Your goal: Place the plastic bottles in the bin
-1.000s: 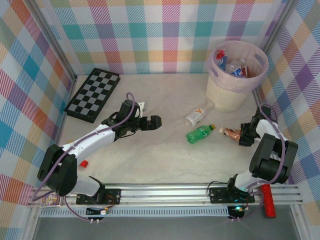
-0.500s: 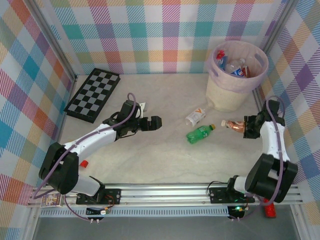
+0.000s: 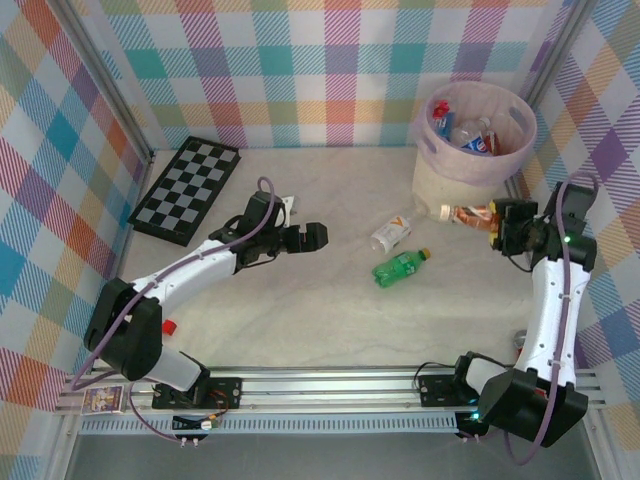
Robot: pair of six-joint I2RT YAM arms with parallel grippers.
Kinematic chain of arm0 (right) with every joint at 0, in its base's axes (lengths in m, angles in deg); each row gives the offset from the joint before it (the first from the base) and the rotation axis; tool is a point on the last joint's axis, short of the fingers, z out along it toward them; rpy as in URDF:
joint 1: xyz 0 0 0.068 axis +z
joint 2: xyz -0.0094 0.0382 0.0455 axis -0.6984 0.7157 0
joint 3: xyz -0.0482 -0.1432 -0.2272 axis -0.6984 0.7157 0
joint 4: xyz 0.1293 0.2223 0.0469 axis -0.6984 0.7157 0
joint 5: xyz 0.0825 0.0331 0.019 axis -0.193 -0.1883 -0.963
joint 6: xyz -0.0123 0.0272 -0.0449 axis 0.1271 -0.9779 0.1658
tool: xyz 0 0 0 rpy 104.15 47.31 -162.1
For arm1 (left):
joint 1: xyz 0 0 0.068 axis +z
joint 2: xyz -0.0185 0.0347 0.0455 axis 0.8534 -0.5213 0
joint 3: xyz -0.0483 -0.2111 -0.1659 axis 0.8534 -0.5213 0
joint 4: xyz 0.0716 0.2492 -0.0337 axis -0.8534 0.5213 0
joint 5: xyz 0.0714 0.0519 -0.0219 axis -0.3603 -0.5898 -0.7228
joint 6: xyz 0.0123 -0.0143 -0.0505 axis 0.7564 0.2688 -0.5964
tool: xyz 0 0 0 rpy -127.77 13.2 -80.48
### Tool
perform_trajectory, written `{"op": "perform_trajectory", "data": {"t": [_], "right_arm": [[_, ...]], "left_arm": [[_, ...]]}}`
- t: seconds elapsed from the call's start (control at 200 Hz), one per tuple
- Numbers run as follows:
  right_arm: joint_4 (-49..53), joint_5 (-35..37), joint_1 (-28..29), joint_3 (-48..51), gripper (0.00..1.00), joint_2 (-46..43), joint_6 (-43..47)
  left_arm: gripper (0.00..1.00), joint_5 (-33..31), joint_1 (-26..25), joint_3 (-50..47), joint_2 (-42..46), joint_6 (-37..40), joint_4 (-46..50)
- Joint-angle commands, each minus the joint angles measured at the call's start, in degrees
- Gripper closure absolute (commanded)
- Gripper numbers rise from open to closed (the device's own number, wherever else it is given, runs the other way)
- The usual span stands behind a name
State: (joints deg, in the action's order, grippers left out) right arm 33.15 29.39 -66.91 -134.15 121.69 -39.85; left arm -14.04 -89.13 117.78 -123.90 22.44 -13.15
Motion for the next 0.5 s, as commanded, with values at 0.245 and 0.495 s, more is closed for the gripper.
{"op": "perform_trajectory", "data": {"t": [0.245, 0.495], "right_arm": [[-14.94, 0.19, -0.03, -19.39, 0.55, 13.1, -8.11], [-26.48, 4.04, 1.44, -24.5, 0.56, 23.92, -12.86]], "left_arm": [[0.0, 2.49, 0.59, 0.23, 0.81, -2.8, -1.07], [0.0, 1.4, 0.58, -1.07, 4.32, -2.75, 0.19]]}}
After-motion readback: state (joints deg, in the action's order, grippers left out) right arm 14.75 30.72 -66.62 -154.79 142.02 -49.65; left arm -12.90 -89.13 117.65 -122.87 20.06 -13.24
